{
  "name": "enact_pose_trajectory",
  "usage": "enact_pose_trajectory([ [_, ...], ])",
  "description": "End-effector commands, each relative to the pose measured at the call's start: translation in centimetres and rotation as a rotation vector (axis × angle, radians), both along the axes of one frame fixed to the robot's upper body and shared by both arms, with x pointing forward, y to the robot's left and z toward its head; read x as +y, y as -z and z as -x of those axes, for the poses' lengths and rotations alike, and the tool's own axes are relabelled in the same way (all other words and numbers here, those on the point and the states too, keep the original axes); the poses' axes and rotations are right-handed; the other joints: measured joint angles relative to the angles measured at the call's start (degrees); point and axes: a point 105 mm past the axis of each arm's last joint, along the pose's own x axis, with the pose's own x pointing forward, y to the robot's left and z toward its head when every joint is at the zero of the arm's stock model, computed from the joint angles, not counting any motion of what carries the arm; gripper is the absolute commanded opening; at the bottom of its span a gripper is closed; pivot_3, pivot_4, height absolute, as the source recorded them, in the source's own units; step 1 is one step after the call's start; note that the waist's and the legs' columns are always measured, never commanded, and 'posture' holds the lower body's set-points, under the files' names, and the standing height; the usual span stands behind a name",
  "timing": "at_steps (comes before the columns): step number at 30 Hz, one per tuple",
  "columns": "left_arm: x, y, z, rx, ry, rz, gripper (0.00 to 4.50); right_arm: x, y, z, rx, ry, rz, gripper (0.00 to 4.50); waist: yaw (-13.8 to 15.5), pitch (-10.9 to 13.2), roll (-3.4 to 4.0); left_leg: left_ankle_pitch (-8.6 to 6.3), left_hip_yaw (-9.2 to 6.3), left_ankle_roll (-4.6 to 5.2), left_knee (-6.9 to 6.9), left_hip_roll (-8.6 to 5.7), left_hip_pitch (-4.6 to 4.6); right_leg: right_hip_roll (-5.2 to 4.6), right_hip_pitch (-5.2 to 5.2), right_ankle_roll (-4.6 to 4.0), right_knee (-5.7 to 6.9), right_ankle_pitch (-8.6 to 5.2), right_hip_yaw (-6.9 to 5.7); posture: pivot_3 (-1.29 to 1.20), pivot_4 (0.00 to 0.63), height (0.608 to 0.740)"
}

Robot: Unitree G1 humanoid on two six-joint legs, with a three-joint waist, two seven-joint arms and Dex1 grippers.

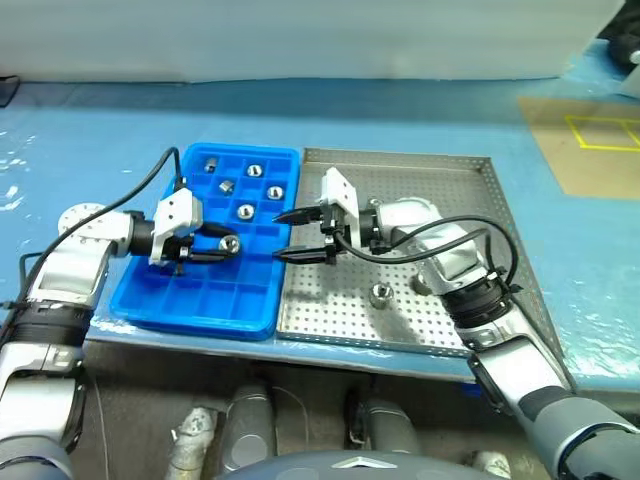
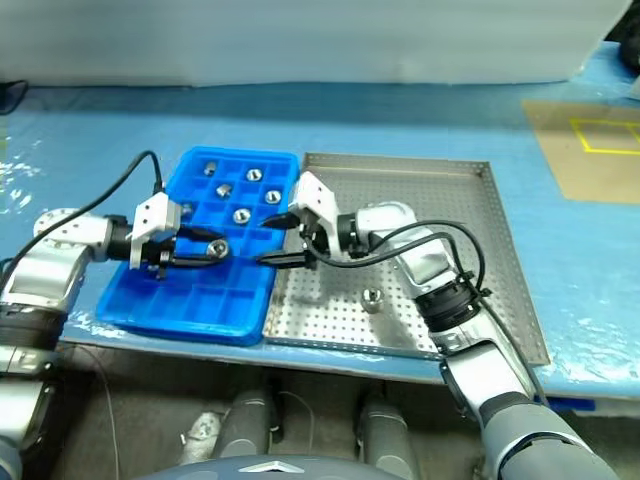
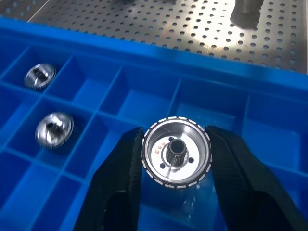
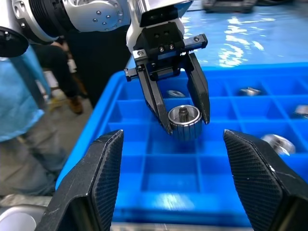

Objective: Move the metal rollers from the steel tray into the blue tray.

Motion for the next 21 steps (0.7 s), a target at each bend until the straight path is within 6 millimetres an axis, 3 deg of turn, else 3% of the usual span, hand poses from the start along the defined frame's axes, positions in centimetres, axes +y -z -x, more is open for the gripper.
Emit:
enact_pose_trajectory([
  [1,1.5,-1.5,0.3,-0.079,-0.089,0.011,1.67,0.5,-1.2,0.0,-0.060,-0.048,-0.021,3.40,1.08,0.00,-0.02,0.00,-0.01,0.00,0.02,0.00,-0.01,-0.01,0.00,0.00,0.01,0.00,0.00,0.21,0.150,0.740],
  [4,2.6,-1.7,-0.6,-0.139,-0.205,0.051,1.67,0.7,-1.2,-0.1,-0.059,-0.055,-0.026,3.40,2.00,0.00,-0.03,0.05,-0.03,-0.09,0.07,0.00,0.01,-0.03,0.03,0.01,0.01,0.00,0.01,0.22,0.150,0.740],
  [10,2.4,-1.8,-3.0,-0.194,-0.297,0.129,1.67,0.2,-0.9,-0.5,-0.068,-0.028,-0.016,3.40,2.92,0.00,-0.04,0.21,-0.13,-0.35,0.09,0.00,0.21,-0.02,0.19,0.02,0.18,0.01,0.03,0.19,0.150,0.740],
  [21,1.6,1.3,-5.7,-0.150,-0.303,0.091,1.67,-1.3,-0.5,-0.9,-0.072,0.056,-0.006,3.40,2.45,-0.03,-0.14,0.25,-0.16,-0.42,0.19,-0.05,0.17,0.07,-0.01,0.24,0.51,0.14,0.05,0.11,0.150,0.740],
])
